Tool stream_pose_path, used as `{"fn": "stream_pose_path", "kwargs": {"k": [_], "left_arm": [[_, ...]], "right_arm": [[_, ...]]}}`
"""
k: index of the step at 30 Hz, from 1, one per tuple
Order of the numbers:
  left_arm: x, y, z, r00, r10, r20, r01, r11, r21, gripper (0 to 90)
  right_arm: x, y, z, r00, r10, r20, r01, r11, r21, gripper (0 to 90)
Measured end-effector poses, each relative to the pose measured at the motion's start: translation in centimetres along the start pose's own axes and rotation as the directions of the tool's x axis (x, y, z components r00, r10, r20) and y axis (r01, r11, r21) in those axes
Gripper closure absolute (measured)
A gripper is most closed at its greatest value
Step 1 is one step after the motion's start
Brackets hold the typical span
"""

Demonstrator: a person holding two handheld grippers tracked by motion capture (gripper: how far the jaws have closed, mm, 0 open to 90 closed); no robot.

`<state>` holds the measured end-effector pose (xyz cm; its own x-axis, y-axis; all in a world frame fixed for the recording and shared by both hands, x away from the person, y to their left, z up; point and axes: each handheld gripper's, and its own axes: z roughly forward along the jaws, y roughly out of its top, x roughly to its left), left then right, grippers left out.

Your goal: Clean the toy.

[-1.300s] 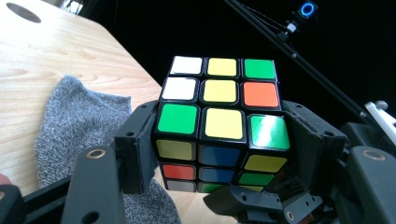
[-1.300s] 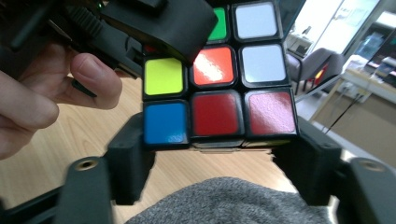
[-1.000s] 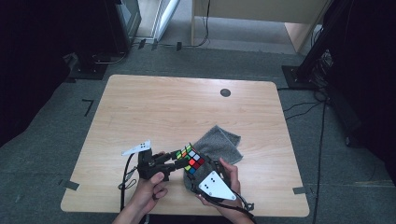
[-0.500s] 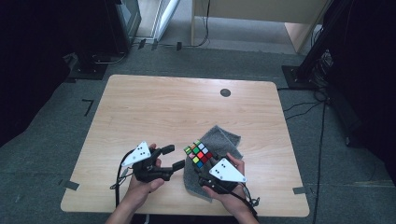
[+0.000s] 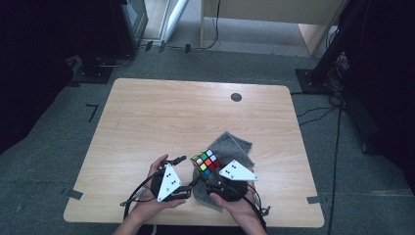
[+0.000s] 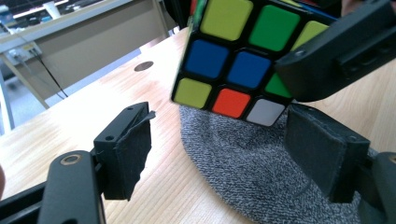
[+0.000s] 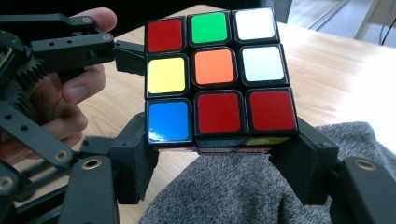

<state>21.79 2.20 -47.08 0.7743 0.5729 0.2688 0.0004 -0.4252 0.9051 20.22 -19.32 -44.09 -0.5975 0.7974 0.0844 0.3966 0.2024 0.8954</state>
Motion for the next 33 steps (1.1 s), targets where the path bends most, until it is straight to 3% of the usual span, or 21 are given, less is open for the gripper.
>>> {"fn": "stream_pose_path", "kwargs": {"k": [6, 11, 14, 20, 23, 26, 30, 33], "left_arm": [[-0.8, 0.0, 0.2, 0.998, 0.062, -0.006, -0.062, 0.9981, 0.0, 24.0], [-1.0, -0.1, 0.2, 0.9944, 0.105, -0.015, -0.105, 0.9945, 0.008, 27.3], [-1.0, -0.2, 0.2, 0.9934, 0.113, -0.022, -0.113, 0.9936, 0.005, 29.9], [-1.0, -0.4, 0.2, 0.9923, 0.122, -0.023, -0.122, 0.9926, 0.005, 32.5], [-1.0, -0.5, 0.1, 0.9909, 0.131, -0.031, -0.131, 0.9913, -0.006, 33.8], [-0.7, -0.3, -0.1, 0.9951, 0.095, -0.026, -0.096, 0.995, -0.027, 34.5], [0.6, -0.7, -0.3, 0.9987, 0.033, -0.039, -0.034, 0.9994, -0.012, 34.8], [1.7, -1.0, -0.5, 0.9989, -0.014, -0.044, 0.014, 0.9999, -0.005, 34.8]], "right_arm": [[0.5, 0.0, 0.4, 0.9992, 0.023, -0.033, -0.022, 0.999, 0.032, 34.6], [0.4, -0.1, 0.8, 0.9928, 0.08, -0.089, -0.075, 0.995, 0.062, 34.5], [0.3, -0.2, 0.8, 0.9907, 0.096, -0.096, -0.09, 0.994, 0.068, 34.5], [-0.3, -0.2, 0.9, 0.9738, 0.177, -0.142, -0.166, 0.982, 0.087, 34.4], [-0.6, -0.2, 1.0, 0.9714, 0.175, -0.161, -0.162, 0.983, 0.092, 33.9], [-0.7, 0.0, 0.8, 0.9672, 0.173, -0.186, -0.163, 0.984, 0.068, 33.2], [-1.3, 0.4, -0.1, 0.9585, 0.171, -0.228, -0.176, 0.984, -0.001, 29.8], [-2.1, 0.6, -0.8, 0.9635, 0.169, -0.208, -0.188, 0.979, -0.076, 28.3]]}}
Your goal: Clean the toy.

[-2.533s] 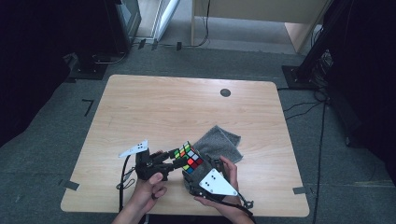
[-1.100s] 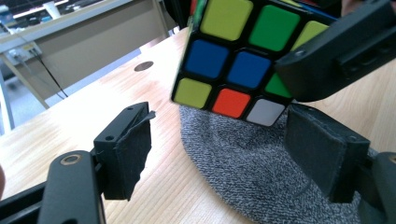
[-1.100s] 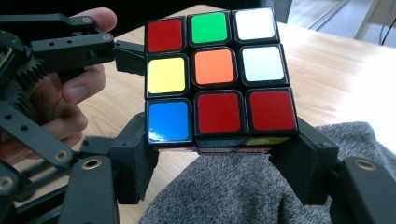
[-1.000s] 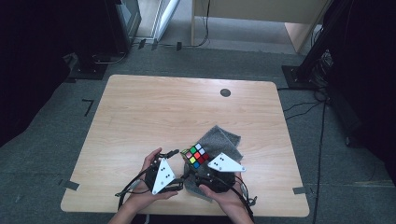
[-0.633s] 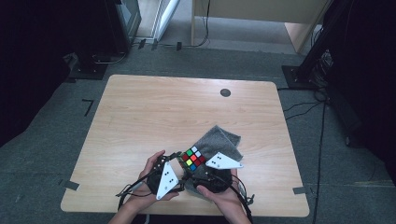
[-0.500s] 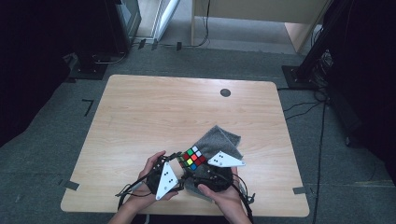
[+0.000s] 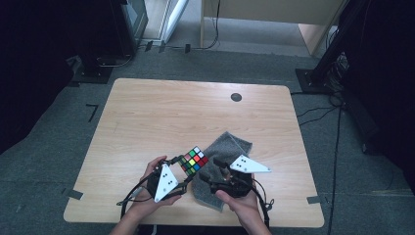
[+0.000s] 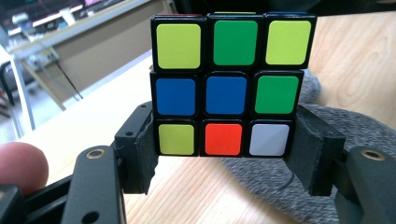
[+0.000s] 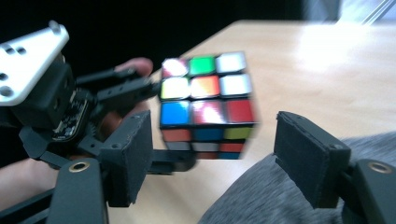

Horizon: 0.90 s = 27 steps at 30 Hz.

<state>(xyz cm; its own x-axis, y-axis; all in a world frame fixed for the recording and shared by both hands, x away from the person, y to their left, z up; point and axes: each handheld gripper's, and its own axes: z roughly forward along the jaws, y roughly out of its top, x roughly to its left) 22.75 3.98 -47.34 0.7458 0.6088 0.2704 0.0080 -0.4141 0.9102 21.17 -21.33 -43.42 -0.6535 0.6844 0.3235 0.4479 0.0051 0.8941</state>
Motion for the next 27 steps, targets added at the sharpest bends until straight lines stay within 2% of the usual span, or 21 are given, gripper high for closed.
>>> {"fn": "stream_pose_path", "kwargs": {"k": [2, 3, 4, 6, 8, 9, 13, 15, 17, 18, 21, 23, 25, 27], "left_arm": [[0.9, -0.1, -0.2, 0.9987, -0.051, 0.005, 0.051, 0.9987, -0.002, 34.8], [1.2, -0.2, -0.3, 0.9975, -0.07, 0.01, 0.071, 0.9975, -0.004, 34.8], [1.6, -0.2, -0.4, 0.9951, -0.097, 0.015, 0.098, 0.9952, -0.007, 34.8], [2.1, -0.4, -0.6, 0.9913, -0.13, 0.018, 0.13, 0.9914, -0.008, 34.8], [2.4, -0.4, -0.7, 0.9887, -0.148, 0.021, 0.148, 0.9889, -0.007, 34.8], [2.5, -0.4, -0.6, 0.9876, -0.156, 0.023, 0.156, 0.9877, -0.008, 34.7], [2.4, -0.5, -0.6, 0.9865, -0.16, 0.034, 0.161, 0.987, -0.005, 34.7], [2.3, -0.4, -0.5, 0.987, -0.156, 0.038, 0.156, 0.9878, -0.003, 34.7], [2.2, -0.4, -0.5, 0.9869, -0.156, 0.042, 0.156, 0.9878, -0.003, 34.8], [2.2, -0.4, -0.5, 0.987, -0.155, 0.043, 0.155, 0.9879, -0.003, 34.7], [2.2, -0.4, -0.5, 0.9865, -0.158, 0.044, 0.158, 0.9874, -0.004, 34.8], [2.3, -0.4, -0.5, 0.9861, -0.16, 0.046, 0.16, 0.9871, -0.004, 34.7], [2.3, -0.4, -0.5, 0.9859, -0.16, 0.05, 0.16, 0.9871, -0.004, 34.7], [2.2, -0.4, -0.4, 0.9852, -0.162, 0.058, 0.162, 0.9868, -0.001, 34.8]], "right_arm": [[-0.6, -0.2, -0.2, 0.9986, -0.021, 0.047, 0.022, 0.999, -0.023, 27.7], [-1.0, -0.5, 0.0, 0.9936, -0.055, 0.099, 0.056, 0.998, -0.007, 27.9], [-1.3, -0.8, 0.2, 0.9887, -0.078, 0.128, 0.077, 0.997, 0.009, 28.3], [-2.2, -1.9, 1.1, 0.9688, -0.141, 0.204, 0.128, 0.989, 0.074, 28.6], [-2.8, -2.8, 1.9, 0.9488, -0.198, 0.246, 0.169, 0.976, 0.133, 28.0], [-3.2, -3.4, 2.4, 0.9397, -0.229, 0.254, 0.19, 0.967, 0.17, 27.8], [-4.3, -4.8, 4.0, 0.9325, -0.255, 0.256, 0.176, 0.939, 0.295, 26.0], [-4.8, -5.4, 4.8, 0.9219, -0.271, 0.277, 0.157, 0.915, 0.372, 29.9], [-4.9, -5.7, 5.0, 0.9223, -0.275, 0.271, 0.151, 0.903, 0.402, 35.5], [-4.9, -5.6, 4.9, 0.9254, -0.268, 0.268, 0.146, 0.904, 0.401, 42.5], [-4.9, -5.5, 4.6, 0.919, -0.279, 0.278, 0.152, 0.902, 0.404, 61.7], [-5.1, -5.5, 4.3, 0.9237, -0.26, 0.281, 0.134, 0.908, 0.398, 72.9], [-5.1, -5.3, 4.0, 0.9207, -0.257, 0.294, 0.133, 0.914, 0.382, 79.8], [-5.0, -4.8, 3.3, 0.9208, -0.246, 0.303, 0.136, 0.93, 0.341, 82.5]]}}
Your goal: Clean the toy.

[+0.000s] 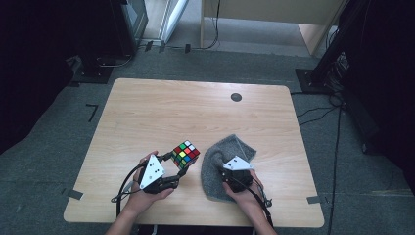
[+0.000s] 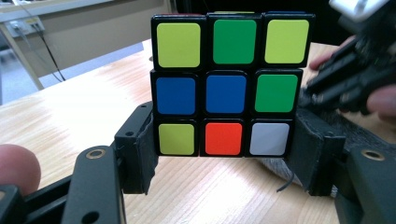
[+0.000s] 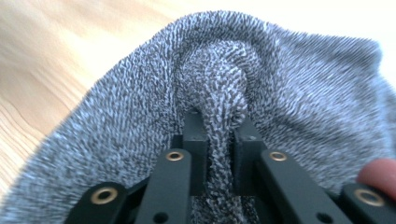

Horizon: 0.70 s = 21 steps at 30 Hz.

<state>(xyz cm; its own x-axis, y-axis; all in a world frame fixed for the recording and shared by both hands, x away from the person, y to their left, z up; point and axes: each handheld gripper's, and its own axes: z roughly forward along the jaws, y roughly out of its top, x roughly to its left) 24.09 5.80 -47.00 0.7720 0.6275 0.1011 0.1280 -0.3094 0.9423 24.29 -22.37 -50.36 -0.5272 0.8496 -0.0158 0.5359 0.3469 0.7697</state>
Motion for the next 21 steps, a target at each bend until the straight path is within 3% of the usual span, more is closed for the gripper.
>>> {"fn": "stream_pose_path", "kwargs": {"k": [3, 5, 7, 8, 10, 12, 13, 14, 15, 16, 18, 21], "left_arm": [[-0.2, -0.1, 0.3, 0.9996, 0.012, 0.024, -0.012, 0.9997, 0.02, 34.8], [-0.6, -0.3, 0.6, 0.9988, 0.032, 0.038, -0.034, 0.9986, 0.041, 34.8], [-1.1, -0.4, 1.0, 0.9969, 0.057, 0.054, -0.06, 0.9964, 0.06, 34.7], [-1.2, -0.4, 1.1, 0.9959, 0.066, 0.062, -0.07, 0.9952, 0.068, 34.8], [-1.8, -0.4, 1.3, 0.9931, 0.083, 0.083, -0.089, 0.9932, 0.075, 34.8], [-2.4, -0.5, 1.6, 0.9894, 0.105, 0.101, -0.114, 0.9896, 0.088, 34.8], [-2.7, -0.5, 1.7, 0.9871, 0.116, 0.11, -0.126, 0.9878, 0.091, 34.8], [-3.0, -0.5, 1.8, 0.9847, 0.13, 0.117, -0.141, 0.9857, 0.092, 34.8], [-3.4, -0.4, 1.8, 0.9808, 0.146, 0.129, -0.158, 0.984, 0.083, 34.8], [-3.7, -0.4, 1.7, 0.9786, 0.15, 0.141, -0.161, 0.9847, 0.068, 34.8], [-3.9, -0.1, 1.5, 0.9758, 0.155, 0.155, -0.163, 0.986, 0.038, 34.9], [-3.7, 0.0, 1.0, 0.9764, 0.154, 0.152, -0.158, 0.9873, 0.016, 35.0]], "right_arm": [[-0.3, 0.8, -1.7, 0.9997, 0.022, -0.014, -0.023, 0.996, -0.089, 83.7], [-0.4, 1.4, -3.0, 0.9992, 0.029, -0.026, -0.033, 0.987, -0.157, 83.7], [-0.4, 2.1, -4.6, 0.998, 0.029, -0.056, -0.042, 0.969, -0.243, 83.7], [-0.3, 2.5, -5.6, 0.9959, 0.025, -0.087, -0.051, 0.952, -0.302, 83.6], [0.0, 3.1, -7.0, 0.9895, 0.009, -0.144, -0.063, 0.926, -0.373, 83.5], [0.7, 3.7, -8.1, 0.9728, -0.037, -0.229, -0.065, 0.904, -0.423, 83.1], [1.2, 3.9, -8.4, 0.9624, -0.065, -0.264, -0.059, 0.899, -0.434, 82.7], [1.8, 4.1, -8.5, 0.9522, -0.094, -0.291, -0.046, 0.898, -0.438, 82.3], [2.2, 4.2, -8.4, 0.9472, -0.113, -0.3, -0.029, 0.901, -0.432, 82.1], [2.9, 4.4, -8.1, 0.9499, -0.132, -0.283, 0.007, 0.915, -0.404, 82.2], [3.3, 4.2, -7.2, 0.9608, -0.129, -0.245, 0.035, 0.933, -0.357, 82.5], [2.5, 3.6, -6.4, 0.9695, -0.061, -0.237, -0.022, 0.943, -0.333, 82.9]]}}
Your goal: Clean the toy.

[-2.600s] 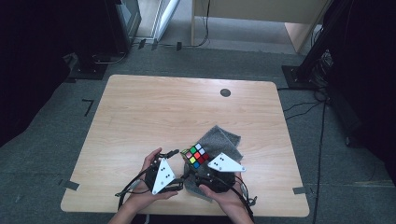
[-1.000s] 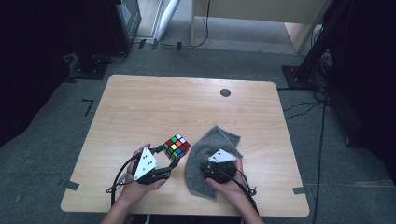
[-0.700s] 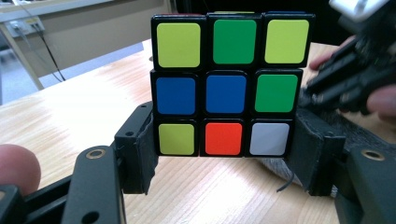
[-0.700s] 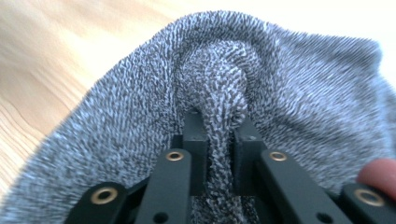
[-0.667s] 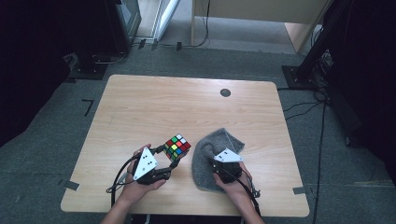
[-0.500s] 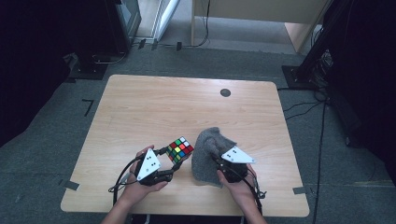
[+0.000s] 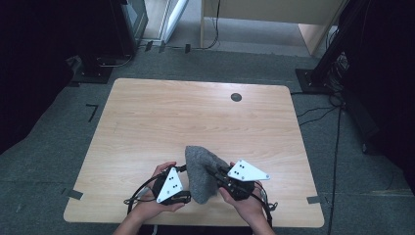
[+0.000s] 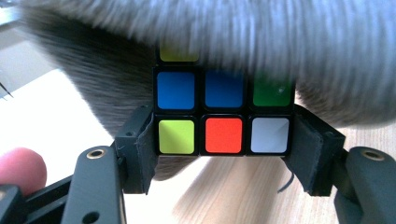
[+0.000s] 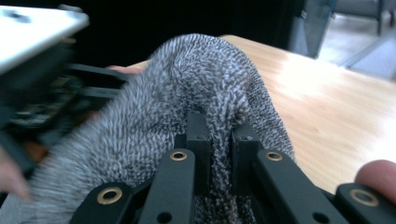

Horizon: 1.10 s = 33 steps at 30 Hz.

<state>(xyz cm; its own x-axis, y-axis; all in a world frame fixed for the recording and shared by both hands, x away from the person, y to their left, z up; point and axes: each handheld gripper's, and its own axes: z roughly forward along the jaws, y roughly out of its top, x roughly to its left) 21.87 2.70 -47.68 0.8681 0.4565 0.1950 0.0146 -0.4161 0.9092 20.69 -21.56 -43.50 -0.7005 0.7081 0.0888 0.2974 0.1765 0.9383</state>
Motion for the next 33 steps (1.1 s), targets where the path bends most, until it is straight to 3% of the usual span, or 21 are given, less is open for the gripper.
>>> {"fn": "stream_pose_path", "kwargs": {"k": [2, 4, 6, 9, 11, 13, 14, 16, 18, 20, 21, 22, 24, 25, 26, 27, 30, 32, 33], "left_arm": [[0.3, 0.1, -0.3, 0.9999, -0.017, -0.001, 0.017, 0.9996, -0.023, 35.0], [0.8, 0.1, -0.6, 0.9992, -0.04, -0.003, 0.04, 0.9984, -0.039, 35.0], [1.1, 0.0, -0.7, 0.9991, -0.039, -0.018, 0.038, 0.9988, -0.029, 35.0], [1.1, -0.2, -0.5, 0.9991, -0.031, -0.028, 0.031, 0.9995, -0.002, 35.0], [0.9, -0.1, -0.3, 0.9993, -0.029, -0.024, 0.029, 0.9996, -0.003, 35.0], [0.6, 0.1, -0.2, 0.9996, -0.025, -0.014, 0.025, 0.9996, -0.009, 34.9], [0.4, 0.2, -0.3, 0.9998, -0.017, -0.005, 0.017, 0.9998, -0.011, 35.0], [0.3, 0.3, -0.4, 0.9999, -0.014, -0.007, 0.014, 0.9998, -0.012, 35.0], [0.4, 0.3, -0.6, 0.9998, -0.02, 0.004, 0.02, 0.9995, -0.023, 35.0], [0.6, 0.4, -0.8, 0.9992, -0.036, 0.014, 0.037, 0.9983, -0.046, 35.0], [0.7, 0.5, -0.9, 0.9988, -0.045, 0.016, 0.046, 0.9974, -0.055, 35.0], [0.8, 0.5, -0.9, 0.9989, -0.045, 0.012, 0.046, 0.9973, -0.058, 35.0], [0.9, 0.4, -0.8, 0.9993, -0.037, 0.0, 0.037, 0.9985, -0.04, 35.0], [0.9, 0.4, -0.8, 0.9993, -0.037, 0.0, 0.037, 0.9985, -0.04, 35.0], [0.8, 0.1, -0.5, 0.9997, -0.016, -0.017, 0.016, 0.9999, -0.001, 35.0], [0.7, 0.0, -0.3, 0.9997, -0.014, -0.02, 0.014, 0.9999, 0.009, 35.0], [0.3, 0.2, -0.1, 0.9999, -0.009, -0.012, 0.009, 0.9999, 0.011, 35.0], [0.1, 0.5, -0.1, 0.9999, -0.012, -0.005, 0.012, 0.9999, 0.009, 35.0], [-0.1, 0.5, -0.1, 0.9998, -0.003, -0.017, 0.003, 0.9997, 0.025, 35.0]], "right_arm": [[-0.8, -0.3, 0.0, 0.9964, 0.0, 0.085, -0.003, 0.999, 0.035, 83.1], [-1.8, -0.7, 0.1, 0.9862, 0.026, 0.163, -0.038, 0.997, 0.069, 83.2], [-2.4, -0.8, -0.2, 0.9784, 0.064, 0.197, -0.077, 0.995, 0.059, 83.1], [-2.2, -0.2, -1.0, 0.9876, 0.082, 0.134, -0.081, 0.997, -0.015, 82.7], [-1.2, 0.4, -1.3, 0.9978, 0.042, 0.051, -0.039, 0.998, -0.057, 82.3], [0.0, 0.7, -1.1, 0.9995, 0.003, -0.032, -0.005, 0.997, -0.073, 81.8], [0.4, 0.7, -0.9, 0.9992, -0.012, -0.039, 0.009, 0.998, -0.064, 81.8], [0.8, 0.5, -0.2, 0.9992, -0.037, -0.014, 0.036, 0.999, -0.022, 82.1], [0.1, 0.1, 0.0, 0.9999, 0.007, 0.012, -0.007, 1.0, -0.005, 82.6], [-1.1, -0.6, 0.3, 0.9919, 0.008, 0.127, -0.016, 0.998, 0.062, 83.3], [-1.6, -0.9, 0.3, 0.9869, 0.015, 0.161, -0.029, 0.996, 0.084, 83.4], [-2.2, -1.2, 0.2, 0.9837, 0.051, 0.173, -0.065, 0.995, 0.079, 83.4], [-2.9, -1.2, -0.4, 0.9812, 0.121, 0.15, -0.127, 0.992, 0.027, 83.4], [-2.9, -1.0, -0.6, 0.9825, 0.129, 0.135, -0.13, 0.991, -0.001, 83.4], [-2.6, -0.5, -1.1, 0.9875, 0.127, 0.094, -0.123, 0.991, -0.047, 83.3], [-2.3, -0.2, -1.3, 0.9909, 0.117, 0.067, -0.112, 0.991, -0.07, 83.1], [-0.1, 0.7, -1.2, 0.9993, 0.027, -0.024, -0.029, 0.995, -0.095, 82.8], [0.8, 0.5, -0.6, 0.9994, -0.021, -0.027, 0.019, 0.998, -0.058, 82.8], [1.2, 0.3, -0.1, 0.9987, -0.051, -0.003, 0.05, 0.998, -0.041, 83.1]]}}
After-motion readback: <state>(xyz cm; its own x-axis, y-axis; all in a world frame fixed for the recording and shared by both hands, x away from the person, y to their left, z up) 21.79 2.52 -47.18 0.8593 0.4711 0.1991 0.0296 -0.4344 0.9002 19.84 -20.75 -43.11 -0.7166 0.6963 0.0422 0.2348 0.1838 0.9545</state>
